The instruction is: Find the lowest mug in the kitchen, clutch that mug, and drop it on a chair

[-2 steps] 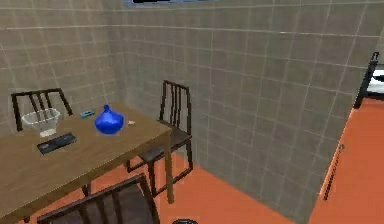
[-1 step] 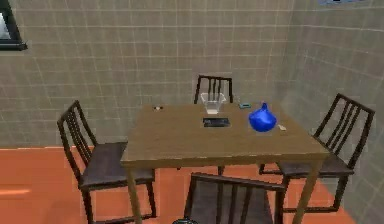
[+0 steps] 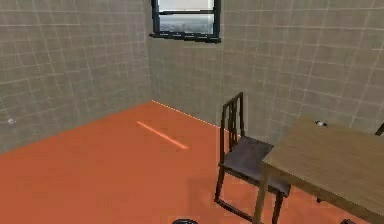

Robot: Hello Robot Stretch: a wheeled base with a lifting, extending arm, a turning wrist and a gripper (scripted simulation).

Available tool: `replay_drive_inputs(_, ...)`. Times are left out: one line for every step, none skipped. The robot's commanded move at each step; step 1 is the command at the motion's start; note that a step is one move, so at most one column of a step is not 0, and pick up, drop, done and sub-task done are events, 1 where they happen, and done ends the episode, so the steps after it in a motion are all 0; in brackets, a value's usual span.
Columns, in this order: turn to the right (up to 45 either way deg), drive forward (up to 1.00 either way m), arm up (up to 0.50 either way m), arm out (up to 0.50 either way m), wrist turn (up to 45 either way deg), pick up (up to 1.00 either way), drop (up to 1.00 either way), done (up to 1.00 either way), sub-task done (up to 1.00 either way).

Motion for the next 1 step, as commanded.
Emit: replay_drive_inputs(-30.0,0.0,0.0,0.0,0.0,0.0,0.0,0.0,0.0)
